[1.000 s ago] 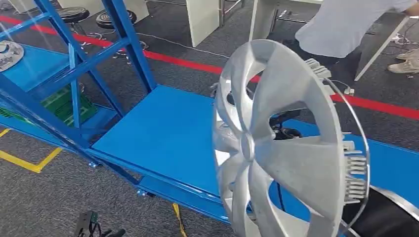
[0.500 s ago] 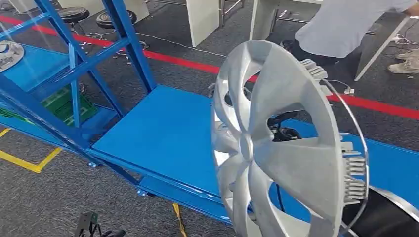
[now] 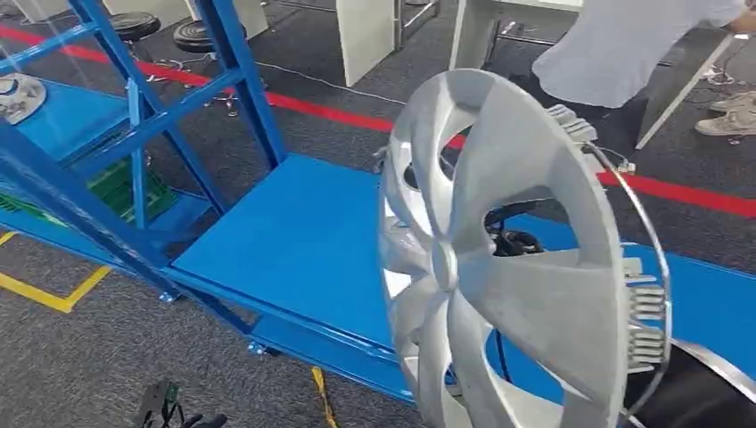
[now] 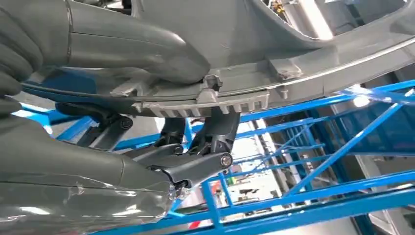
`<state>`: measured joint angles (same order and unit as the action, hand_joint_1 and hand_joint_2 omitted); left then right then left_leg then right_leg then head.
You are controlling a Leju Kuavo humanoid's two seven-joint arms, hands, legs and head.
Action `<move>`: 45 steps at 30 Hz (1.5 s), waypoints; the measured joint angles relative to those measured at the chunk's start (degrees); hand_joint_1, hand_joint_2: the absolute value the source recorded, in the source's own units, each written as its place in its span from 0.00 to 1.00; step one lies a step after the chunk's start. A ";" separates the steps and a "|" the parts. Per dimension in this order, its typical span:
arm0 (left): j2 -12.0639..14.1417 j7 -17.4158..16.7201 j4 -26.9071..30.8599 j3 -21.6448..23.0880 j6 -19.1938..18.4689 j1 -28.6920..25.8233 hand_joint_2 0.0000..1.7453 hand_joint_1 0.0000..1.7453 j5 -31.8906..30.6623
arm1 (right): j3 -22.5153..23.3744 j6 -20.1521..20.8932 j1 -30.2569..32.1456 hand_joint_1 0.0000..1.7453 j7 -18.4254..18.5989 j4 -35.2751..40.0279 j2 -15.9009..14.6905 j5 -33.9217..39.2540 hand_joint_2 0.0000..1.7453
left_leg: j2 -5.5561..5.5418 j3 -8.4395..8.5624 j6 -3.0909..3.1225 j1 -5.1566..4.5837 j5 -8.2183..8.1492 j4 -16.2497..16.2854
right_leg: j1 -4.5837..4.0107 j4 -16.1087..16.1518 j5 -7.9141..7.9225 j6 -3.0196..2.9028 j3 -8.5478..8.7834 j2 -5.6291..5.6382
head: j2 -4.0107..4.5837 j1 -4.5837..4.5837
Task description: Take the parts from the cabinet and place them on the table.
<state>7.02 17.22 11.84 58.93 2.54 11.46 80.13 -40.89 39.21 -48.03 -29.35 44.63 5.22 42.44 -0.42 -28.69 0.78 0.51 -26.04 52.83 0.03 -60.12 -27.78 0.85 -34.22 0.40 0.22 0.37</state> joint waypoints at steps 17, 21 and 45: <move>0.13 -0.37 -0.02 0.02 -0.04 0.20 1.00 0.00 -0.15 | 0.04 0.15 1.10 1.00 1.01 0.35 -0.04 0.20 1.00 | -0.79 -0.58 -2.38 1.17 -0.34 1.04 | 1.58 3.07 3.69 0.36 -0.13 0.82 | 0.00 0.37; 0.09 -0.65 -0.02 0.02 -0.17 0.33 1.00 0.00 -0.15 | 0.04 0.17 1.07 1.00 1.07 0.48 -0.04 0.40 1.00 | -0.70 -0.27 -2.36 1.31 -0.46 0.09 | 1.26 3.07 3.68 -0.47 -0.18 0.79 | 0.00 1.42; 0.07 -3.10 -0.02 -0.24 -1.53 0.19 1.00 0.00 1.07 | 0.00 1.38 0.87 1.00 0.63 0.48 0.26 0.66 1.00 | -0.71 -0.76 -4.26 1.47 -0.39 0.73 | 1.13 3.11 4.11 -0.83 -0.12 0.51 | 0.00 0.90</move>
<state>7.08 14.12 11.82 58.69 1.00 11.65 81.20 -40.89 40.59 -47.16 -28.72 45.11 5.49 43.10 -1.13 -29.45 -3.47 1.98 -26.43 53.57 1.16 -57.01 -23.67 0.03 -34.35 0.91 0.22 1.27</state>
